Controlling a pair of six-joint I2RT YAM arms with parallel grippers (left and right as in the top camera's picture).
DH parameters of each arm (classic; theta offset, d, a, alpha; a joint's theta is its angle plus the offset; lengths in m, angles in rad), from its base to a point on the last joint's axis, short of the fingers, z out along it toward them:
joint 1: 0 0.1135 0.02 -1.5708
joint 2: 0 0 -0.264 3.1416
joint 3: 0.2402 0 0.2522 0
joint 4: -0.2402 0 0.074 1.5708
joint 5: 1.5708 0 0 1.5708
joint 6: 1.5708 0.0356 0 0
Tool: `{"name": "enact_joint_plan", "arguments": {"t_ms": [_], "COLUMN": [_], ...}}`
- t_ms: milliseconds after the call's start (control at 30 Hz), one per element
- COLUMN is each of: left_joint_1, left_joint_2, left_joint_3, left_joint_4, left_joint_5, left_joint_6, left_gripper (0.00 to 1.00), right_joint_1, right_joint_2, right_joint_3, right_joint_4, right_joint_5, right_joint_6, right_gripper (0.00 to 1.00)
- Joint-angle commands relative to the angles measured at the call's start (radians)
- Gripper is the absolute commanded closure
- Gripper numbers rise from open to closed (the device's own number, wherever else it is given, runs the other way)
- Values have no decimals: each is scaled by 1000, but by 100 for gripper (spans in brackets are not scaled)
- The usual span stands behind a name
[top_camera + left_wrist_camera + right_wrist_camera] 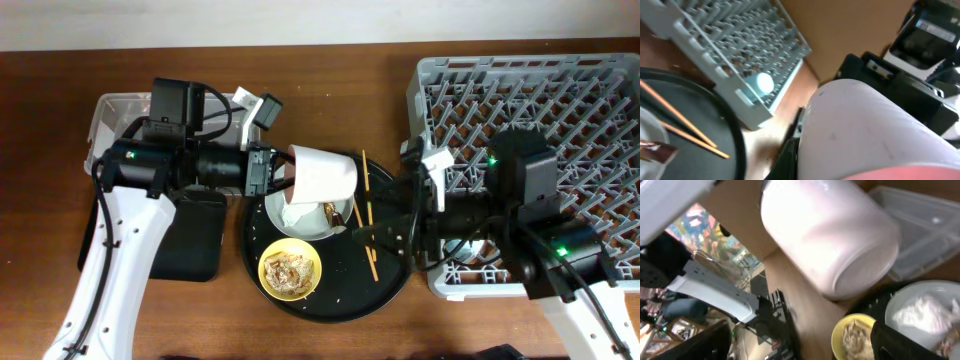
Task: Sort waste into correct bins and load items into the dishwasher rack
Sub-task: 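Pass the pink cup from the left to the right gripper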
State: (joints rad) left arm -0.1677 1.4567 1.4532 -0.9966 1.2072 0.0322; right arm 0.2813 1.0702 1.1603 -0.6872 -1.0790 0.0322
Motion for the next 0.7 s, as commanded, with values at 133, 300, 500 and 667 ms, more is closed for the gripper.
{"name": "enact_joint_plan", "arguments": {"t_ms": [133, 300, 500, 667], "left_joint_1": [-15, -46, -46, -45], "left_joint_2": [-14, -14, -14, -14], "left_joint_3": [10, 10, 10, 10], "left_joint_4": [-31, -32, -34, -145], "left_joint_5": [211, 211, 200, -190], "left_joint_6": [75, 75, 75, 66], "left_gripper": [99, 99, 59, 0], "right_joint_1": [54, 157, 147, -94], "right_joint_2": [30, 74, 29, -175], "right_joint_3": [10, 10, 10, 13], "right_joint_4": [229, 355, 342, -173], "right_joint_5": [13, 21, 51, 760], "right_joint_6": [134, 168, 168, 238], "right_gripper": [10, 28, 49, 48]}}
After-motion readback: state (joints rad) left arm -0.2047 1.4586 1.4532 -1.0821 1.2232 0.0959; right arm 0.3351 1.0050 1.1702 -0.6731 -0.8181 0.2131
